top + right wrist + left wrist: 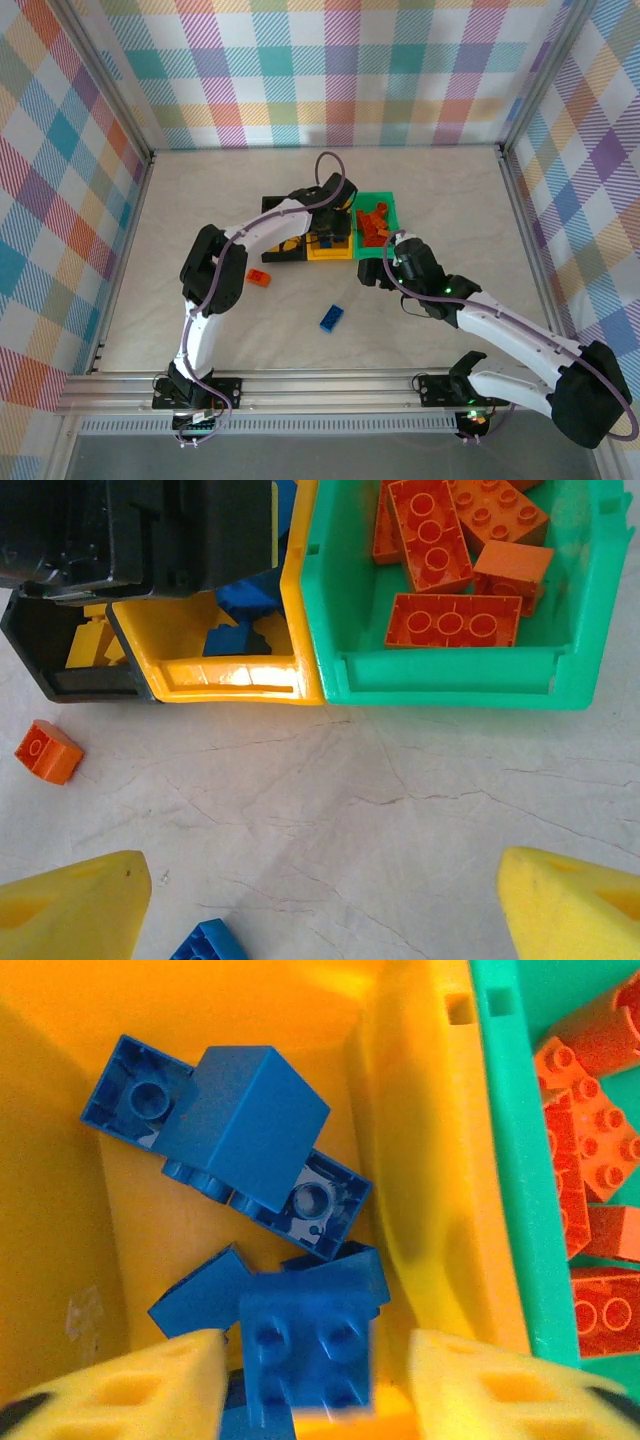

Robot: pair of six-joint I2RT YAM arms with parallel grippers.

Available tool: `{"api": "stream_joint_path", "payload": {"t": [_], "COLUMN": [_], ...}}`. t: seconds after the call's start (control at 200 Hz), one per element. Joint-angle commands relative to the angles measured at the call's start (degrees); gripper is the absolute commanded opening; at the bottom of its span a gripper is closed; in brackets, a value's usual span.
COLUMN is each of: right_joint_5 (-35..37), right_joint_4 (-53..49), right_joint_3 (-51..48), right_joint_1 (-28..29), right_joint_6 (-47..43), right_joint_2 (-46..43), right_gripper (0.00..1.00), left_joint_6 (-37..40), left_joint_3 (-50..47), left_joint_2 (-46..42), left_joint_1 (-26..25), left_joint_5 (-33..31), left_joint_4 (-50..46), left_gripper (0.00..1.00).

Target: Sort the legos into containers by color

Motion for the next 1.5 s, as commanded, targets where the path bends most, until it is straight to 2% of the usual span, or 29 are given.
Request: {"api": "stream_joint_path", "payload": {"t": [0.0, 0.045, 0.125, 0.25, 0.365, 0.555, 0.695, 0.835, 1.1, 1.175, 1.29, 1.495], "right_joint_5": [0.9, 0.95, 0.86, 0.33, 0.24, 0.24, -0.19, 0.36, 0.68, 0.68, 0.51, 0.42], "right_joint_4": [-0.99, -0.75, -0.41, -0.29, 0.47, 1.68, 1.61, 0.81, 0.5, 0.51, 0.88, 1.38], "right_joint_3": [0.44, 0.47, 0.45, 0.62, 0.07, -0.88, -1.24, -1.4, -1.91, -1.87, -1.93, -1.82], "right_joint_1": [-0.31, -0.31, -0.47, -0.57, -0.58, -0.66, -0.66, -0.71, -0.93, -1.01, -1.12, -1.19], "right_joint_6": [0.18, 0.12, 0.09, -0.04, 0.17, 0.61, 0.84, 0.65, 0.71, 0.67, 0.7, 0.88], "right_joint_2": [-1.06, -1.2, -1.49, -1.5, -1.59, -1.15, -1.15, -2.0, -3.23, -3.11, -2.96, -2.67], "right_gripper": [0.92, 0.93, 0.93, 0.93, 0.93, 0.93, 0.93, 0.93, 0.93, 0.93, 0.93, 0.93], "left_joint_6": [0.52, 0.61, 0.87, 2.47, 3.36, 1.36, 0.11, 0.73, 1.46, 1.48, 1.19, -1.04], "left_joint_3": [-0.44, -1.91, -5.22, -17.27, -27.52, -37.23, -40.23, -39.6, -39.74, -39.69, -39.83, -41.73], "left_joint_2": [-4.29, -6.19, -10.78, -21.15, -26.91, -28.75, -26.98, -23.33, -18.7, -19.08, -19.95, -22.79], "left_joint_1": [-0.78, -1.53, -3.28, -7.5, -11.91, -21.29, -23.05, -23.49, -23.49, -23.49, -23.49, -21.92], "left_joint_5": [0.85, 0.56, 0.93, 1.97, 3.28, 5.15, 6.21, 6.01, 0.76, 0.62, -0.37, -0.43], "left_joint_4": [-0.06, 0.33, 0.33, 2.67, 1.24, 3.18, 7.27, 8.01, 7.27, 7.42, 7.49, 9.31], "left_gripper": [0.66, 0.71, 0.75, 0.81, 0.86, 0.91, 0.91, 0.85, 0.56, 0.48, 0.45, 0.3]}}
